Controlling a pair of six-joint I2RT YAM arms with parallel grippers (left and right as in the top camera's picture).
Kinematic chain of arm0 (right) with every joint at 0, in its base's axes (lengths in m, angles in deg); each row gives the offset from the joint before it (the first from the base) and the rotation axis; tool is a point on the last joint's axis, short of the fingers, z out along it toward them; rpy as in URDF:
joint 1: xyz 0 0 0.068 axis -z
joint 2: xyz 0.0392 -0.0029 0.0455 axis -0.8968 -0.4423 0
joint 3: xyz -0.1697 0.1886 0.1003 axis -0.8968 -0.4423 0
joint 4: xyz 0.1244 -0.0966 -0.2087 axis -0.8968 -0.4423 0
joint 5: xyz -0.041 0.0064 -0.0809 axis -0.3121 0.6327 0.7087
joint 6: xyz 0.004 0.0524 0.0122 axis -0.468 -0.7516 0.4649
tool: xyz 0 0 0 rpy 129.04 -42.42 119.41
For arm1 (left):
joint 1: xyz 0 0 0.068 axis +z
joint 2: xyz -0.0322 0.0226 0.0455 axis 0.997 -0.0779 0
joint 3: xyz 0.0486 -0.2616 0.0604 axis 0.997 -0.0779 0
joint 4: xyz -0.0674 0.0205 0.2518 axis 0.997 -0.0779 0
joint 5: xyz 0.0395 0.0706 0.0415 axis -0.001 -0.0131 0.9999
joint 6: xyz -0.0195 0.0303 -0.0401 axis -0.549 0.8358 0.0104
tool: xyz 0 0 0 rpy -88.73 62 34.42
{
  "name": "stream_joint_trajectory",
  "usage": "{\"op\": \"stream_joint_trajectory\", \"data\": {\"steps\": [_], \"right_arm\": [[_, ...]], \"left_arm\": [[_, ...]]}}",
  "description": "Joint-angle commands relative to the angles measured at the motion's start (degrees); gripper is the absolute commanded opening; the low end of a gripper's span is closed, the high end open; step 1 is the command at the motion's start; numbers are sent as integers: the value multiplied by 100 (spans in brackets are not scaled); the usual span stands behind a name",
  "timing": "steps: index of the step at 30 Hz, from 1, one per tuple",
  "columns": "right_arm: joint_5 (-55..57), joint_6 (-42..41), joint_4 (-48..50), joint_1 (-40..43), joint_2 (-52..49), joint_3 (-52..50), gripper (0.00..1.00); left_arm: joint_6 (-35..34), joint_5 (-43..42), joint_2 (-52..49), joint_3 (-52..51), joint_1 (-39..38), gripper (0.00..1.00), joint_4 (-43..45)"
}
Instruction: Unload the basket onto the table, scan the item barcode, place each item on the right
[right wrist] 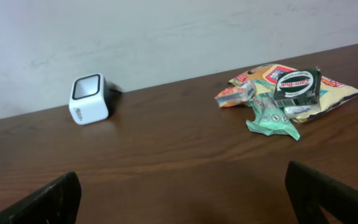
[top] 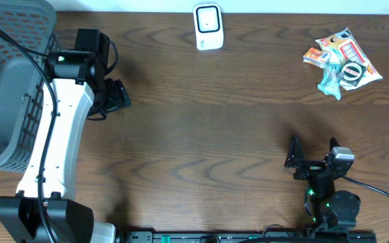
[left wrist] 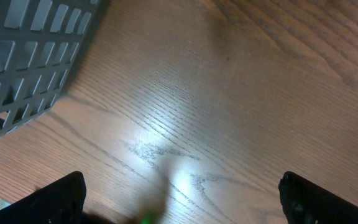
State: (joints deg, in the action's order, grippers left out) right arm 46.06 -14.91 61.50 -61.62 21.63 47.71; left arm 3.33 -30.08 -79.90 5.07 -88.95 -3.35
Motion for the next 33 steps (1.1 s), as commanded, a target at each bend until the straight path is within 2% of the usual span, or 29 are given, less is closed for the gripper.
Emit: {"op": "stream_joint_trajectory", "data": {"steps": [1,11,33], "right_arm": [[155,343,-33,48,42,-13,99],[155,1377,-44,44,42,-13,99],[151,1379,-26,44,31,-13,99]], "left_arm": [[-31,50,-37,-13,20,97,-24],[-33,50,-37,-13,20,97,-24],[-31,50,-37,-13,20,98,-24]]}}
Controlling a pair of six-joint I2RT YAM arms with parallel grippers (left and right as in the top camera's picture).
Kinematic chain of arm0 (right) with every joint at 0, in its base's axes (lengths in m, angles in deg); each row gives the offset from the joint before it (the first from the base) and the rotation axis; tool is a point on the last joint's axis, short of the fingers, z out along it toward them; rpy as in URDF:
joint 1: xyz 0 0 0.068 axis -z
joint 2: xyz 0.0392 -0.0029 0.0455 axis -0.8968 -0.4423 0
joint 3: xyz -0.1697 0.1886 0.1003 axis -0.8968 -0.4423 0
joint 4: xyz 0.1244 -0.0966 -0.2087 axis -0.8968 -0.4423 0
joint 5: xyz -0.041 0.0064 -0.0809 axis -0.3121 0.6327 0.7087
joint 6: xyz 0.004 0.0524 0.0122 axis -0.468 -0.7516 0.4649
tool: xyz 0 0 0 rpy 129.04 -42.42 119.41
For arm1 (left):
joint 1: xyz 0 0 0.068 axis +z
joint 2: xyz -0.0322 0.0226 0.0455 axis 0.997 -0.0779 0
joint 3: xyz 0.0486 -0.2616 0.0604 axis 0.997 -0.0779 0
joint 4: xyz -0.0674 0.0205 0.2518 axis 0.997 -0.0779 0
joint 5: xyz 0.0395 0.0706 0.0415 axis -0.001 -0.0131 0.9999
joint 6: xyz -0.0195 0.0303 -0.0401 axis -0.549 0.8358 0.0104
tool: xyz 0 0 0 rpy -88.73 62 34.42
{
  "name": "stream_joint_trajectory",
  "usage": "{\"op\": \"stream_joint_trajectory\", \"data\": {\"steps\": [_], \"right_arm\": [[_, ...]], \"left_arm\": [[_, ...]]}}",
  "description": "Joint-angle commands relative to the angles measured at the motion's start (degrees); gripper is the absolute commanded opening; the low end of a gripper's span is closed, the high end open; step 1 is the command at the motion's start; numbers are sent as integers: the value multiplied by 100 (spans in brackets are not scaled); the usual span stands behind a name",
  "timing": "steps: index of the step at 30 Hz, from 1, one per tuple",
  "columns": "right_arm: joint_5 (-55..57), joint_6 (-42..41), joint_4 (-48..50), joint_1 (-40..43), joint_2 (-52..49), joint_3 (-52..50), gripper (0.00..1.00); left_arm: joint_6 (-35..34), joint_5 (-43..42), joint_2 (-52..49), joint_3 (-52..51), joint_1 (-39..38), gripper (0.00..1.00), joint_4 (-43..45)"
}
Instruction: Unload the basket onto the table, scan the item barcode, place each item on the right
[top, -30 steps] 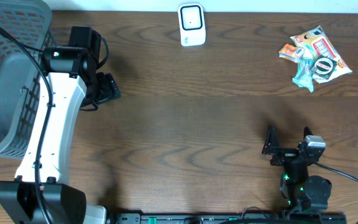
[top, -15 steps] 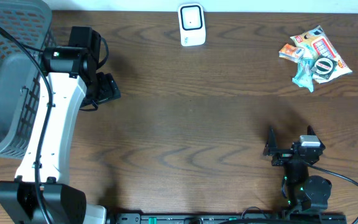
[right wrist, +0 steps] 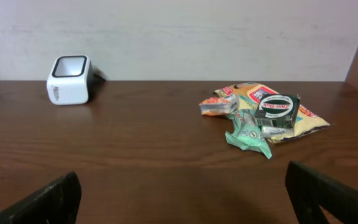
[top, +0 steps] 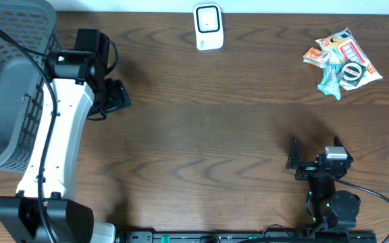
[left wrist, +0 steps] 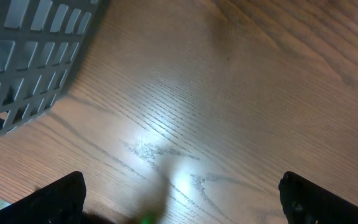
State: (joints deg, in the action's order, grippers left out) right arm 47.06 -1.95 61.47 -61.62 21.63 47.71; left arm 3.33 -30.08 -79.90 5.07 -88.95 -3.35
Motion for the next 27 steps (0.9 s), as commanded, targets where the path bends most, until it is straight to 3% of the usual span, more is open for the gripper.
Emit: {"op": "stream_joint_trajectory", "data": {"steps": [1,27], "right_arm": [[50,83,-24,44,31,-13,99],[50,83,-24,44,31,-11,99]], "left_arm": [[-33,50,-37,-13,20,97,-24],[-197,238,168,-61,17,98,-92]]}}
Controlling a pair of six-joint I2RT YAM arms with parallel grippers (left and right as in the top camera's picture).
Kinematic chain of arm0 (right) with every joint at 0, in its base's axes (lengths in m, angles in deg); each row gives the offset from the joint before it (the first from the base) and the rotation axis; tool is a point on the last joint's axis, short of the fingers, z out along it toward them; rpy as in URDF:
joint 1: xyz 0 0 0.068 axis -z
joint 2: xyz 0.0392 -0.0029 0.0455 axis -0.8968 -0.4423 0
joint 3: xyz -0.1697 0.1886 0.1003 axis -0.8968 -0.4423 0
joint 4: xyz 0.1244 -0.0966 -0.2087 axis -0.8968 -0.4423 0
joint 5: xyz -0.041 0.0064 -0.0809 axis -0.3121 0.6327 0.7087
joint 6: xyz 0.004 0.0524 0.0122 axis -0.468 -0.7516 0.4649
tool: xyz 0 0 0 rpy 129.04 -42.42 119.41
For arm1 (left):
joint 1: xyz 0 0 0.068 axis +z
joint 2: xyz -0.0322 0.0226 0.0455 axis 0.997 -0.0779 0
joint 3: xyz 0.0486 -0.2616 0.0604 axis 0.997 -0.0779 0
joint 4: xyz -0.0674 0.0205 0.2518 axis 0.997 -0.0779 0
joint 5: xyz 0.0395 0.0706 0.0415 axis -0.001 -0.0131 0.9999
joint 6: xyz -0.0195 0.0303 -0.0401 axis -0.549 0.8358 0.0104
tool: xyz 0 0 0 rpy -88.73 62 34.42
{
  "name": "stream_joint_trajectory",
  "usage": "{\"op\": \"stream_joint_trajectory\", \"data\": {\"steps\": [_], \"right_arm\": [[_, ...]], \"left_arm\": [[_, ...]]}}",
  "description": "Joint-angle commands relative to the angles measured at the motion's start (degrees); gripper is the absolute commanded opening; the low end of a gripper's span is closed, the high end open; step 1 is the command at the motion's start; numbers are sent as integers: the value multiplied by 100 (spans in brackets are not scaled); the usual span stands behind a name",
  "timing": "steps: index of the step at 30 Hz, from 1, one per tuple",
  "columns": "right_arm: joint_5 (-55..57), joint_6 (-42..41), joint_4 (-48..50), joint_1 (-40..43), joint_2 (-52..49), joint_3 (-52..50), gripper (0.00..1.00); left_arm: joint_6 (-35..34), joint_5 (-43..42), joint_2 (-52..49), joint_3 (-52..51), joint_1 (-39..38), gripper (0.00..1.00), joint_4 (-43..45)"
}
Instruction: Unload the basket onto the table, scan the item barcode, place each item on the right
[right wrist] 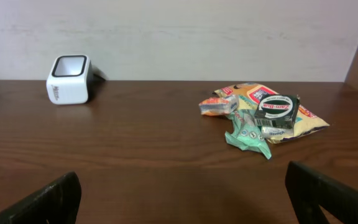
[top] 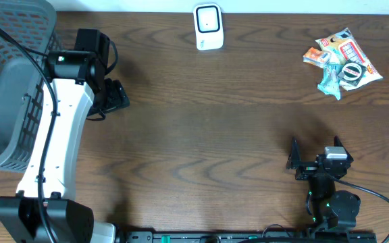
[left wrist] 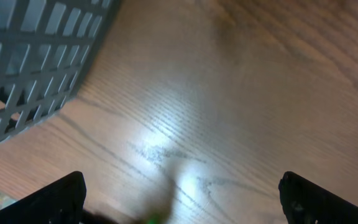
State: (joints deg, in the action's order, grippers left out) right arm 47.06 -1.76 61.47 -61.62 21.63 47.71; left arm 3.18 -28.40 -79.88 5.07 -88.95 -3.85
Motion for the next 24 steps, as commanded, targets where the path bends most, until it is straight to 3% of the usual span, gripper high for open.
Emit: {"op": "stream_joint_trajectory", "data": {"steps": [1,8,14,24], "right_arm": [[50,63,-24,44,31,-13,99],[50,63,-24,44,31,-13,99],[50,63,-24,44,31,-13,99],[50,63,-24,44,31,-13,99]], "left_arm": [[-240,2,278,-138,20,98,17],[-74,-138,1731,-1624,17,97,1091],[1519,-1045,3381,-3342,20,97,2614],[1766,-1156,6142,-5740,26,98,4153]]}}
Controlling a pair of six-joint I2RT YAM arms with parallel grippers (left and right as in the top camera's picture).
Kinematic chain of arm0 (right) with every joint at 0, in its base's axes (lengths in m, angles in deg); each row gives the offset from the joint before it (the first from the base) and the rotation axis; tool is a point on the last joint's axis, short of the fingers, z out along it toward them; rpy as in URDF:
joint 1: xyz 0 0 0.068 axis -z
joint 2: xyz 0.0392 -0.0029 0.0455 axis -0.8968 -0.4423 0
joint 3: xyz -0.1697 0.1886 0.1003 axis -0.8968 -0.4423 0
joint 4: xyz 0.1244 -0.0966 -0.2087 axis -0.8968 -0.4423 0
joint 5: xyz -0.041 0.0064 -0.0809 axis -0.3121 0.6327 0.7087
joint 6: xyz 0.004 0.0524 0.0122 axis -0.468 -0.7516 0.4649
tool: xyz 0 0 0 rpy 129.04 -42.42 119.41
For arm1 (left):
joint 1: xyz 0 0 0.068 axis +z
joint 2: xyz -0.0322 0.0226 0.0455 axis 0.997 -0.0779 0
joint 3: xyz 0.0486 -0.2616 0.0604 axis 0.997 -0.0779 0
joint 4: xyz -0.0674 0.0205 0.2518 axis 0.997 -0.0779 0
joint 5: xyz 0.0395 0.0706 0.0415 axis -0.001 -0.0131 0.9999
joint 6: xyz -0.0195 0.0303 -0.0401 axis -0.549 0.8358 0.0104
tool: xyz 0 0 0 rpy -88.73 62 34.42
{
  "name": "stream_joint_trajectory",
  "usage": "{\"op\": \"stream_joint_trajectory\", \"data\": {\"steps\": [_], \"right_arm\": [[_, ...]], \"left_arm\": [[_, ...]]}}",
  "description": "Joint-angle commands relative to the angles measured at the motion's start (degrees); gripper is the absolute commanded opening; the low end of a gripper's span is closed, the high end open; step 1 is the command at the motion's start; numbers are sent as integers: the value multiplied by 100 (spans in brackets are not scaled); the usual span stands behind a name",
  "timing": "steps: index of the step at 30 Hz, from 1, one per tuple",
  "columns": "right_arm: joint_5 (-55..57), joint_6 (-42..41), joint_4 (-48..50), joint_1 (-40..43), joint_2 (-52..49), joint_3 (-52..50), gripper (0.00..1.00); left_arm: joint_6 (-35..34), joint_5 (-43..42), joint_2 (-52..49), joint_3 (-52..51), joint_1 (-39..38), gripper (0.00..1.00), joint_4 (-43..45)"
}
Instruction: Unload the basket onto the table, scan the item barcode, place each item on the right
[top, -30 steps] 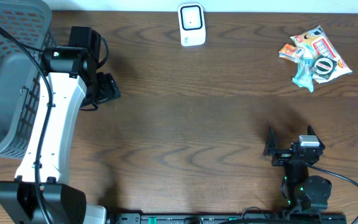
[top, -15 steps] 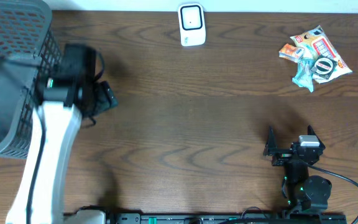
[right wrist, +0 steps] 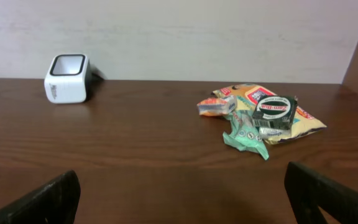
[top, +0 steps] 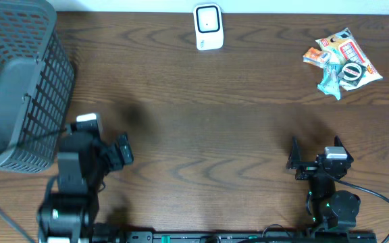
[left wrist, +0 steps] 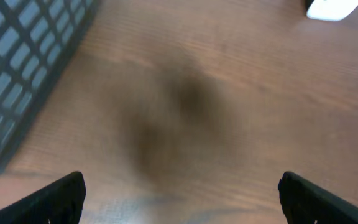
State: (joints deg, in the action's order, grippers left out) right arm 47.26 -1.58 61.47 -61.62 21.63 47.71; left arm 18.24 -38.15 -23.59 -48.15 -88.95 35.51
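Observation:
The white barcode scanner (top: pixel 208 27) stands at the table's far edge, also in the right wrist view (right wrist: pixel 67 78). A pile of packaged items (top: pixel 341 59) lies at the far right: an orange snack bag, a green wrapper and a black tape-like pack (right wrist: pixel 274 109). My left gripper (left wrist: pixel 182 202) hovers open over bare wood at the front left, with nothing between its fingers. My right gripper (right wrist: pixel 182 202) sits open near the front right edge (top: pixel 314 152), facing the pile from well short of it.
A grey mesh basket (top: pixel 12 81) fills the far left corner, and its wall shows blurred in the left wrist view (left wrist: pixel 17 68). The brown wooden table (top: pixel 201 128) stretches between both arms. A pale wall rises behind the far edge.
My left arm was stretched out beside the basket; now it is drawn back to the front left edge, and its view is blurred. The right gripper has stayed put.
At first the left gripper hung open beside the basket and the right gripper looked at the scanner and pile at a slant. Then the right gripper faced them squarely and stayed so. The left stayed by the basket, and now sits pulled back at the front.

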Motion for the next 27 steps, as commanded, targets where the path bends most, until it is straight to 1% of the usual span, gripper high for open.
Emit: {"op": "stream_joint_trajectory", "data": {"steps": [1,3,4,7,9,12,19,25,27], "right_arm": [[31,46,-24,44,31,-13,99],[31,46,-24,44,31,-13,99],[31,46,-24,44,31,-11,99],[31,46,-24,44,31,-13,99],[31,46,-24,44,31,-13,99],[31,46,-24,44,31,-11,99],[31,46,-24,44,31,-13,99],[31,46,-24,44,31,-13,99],[31,46,-24,44,31,-13,99]], "left_arm": [[409,-297,787,-597,39,98,334],[776,-579,1390,-929,96,98,413],[828,-632,1639,-1056,101,97,411],[798,-715,2201,-1388,98,97,413],[632,-717,2430,-1609,101,97,525],[404,-717,2599,-1969,101,97,944],[409,-715,2942,-2645,101,98,1991],[409,-715,3362,-3381,101,98,3202],[409,-715,3504,-3543,101,98,3403]]}}
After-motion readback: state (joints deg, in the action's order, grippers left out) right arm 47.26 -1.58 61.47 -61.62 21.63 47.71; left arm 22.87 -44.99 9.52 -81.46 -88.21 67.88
